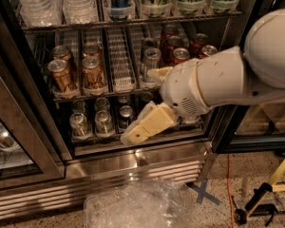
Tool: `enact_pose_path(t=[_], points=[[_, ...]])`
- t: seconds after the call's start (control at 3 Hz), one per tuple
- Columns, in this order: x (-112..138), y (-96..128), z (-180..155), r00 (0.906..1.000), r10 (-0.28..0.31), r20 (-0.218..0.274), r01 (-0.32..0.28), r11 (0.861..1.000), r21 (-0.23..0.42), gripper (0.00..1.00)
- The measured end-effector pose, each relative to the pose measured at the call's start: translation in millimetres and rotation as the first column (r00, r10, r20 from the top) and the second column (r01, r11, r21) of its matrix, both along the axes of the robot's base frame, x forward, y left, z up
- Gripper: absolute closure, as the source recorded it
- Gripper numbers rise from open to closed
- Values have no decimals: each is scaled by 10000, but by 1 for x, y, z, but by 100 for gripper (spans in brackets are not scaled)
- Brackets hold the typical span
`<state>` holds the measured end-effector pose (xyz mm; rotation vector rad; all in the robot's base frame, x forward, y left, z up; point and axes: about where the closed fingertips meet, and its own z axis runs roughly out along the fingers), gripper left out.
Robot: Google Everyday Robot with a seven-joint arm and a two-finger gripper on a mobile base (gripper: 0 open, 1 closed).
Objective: Pick orange can from middle shelf of fridge
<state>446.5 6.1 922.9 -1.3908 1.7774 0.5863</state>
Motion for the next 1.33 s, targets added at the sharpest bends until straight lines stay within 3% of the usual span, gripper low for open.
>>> enact_pose_path(t=[0.33,0.67,1.0,1.33], points=[[-1,12,16,9999,-148,-87,154,9969,765,0],[-1,12,16,9999,-135,-94,142,9970,756,0],[0,50,5,9996,258,104,-268,9929,1155,0],[-16,118,-27,9976,689,-71,-659,9756,2094,0]])
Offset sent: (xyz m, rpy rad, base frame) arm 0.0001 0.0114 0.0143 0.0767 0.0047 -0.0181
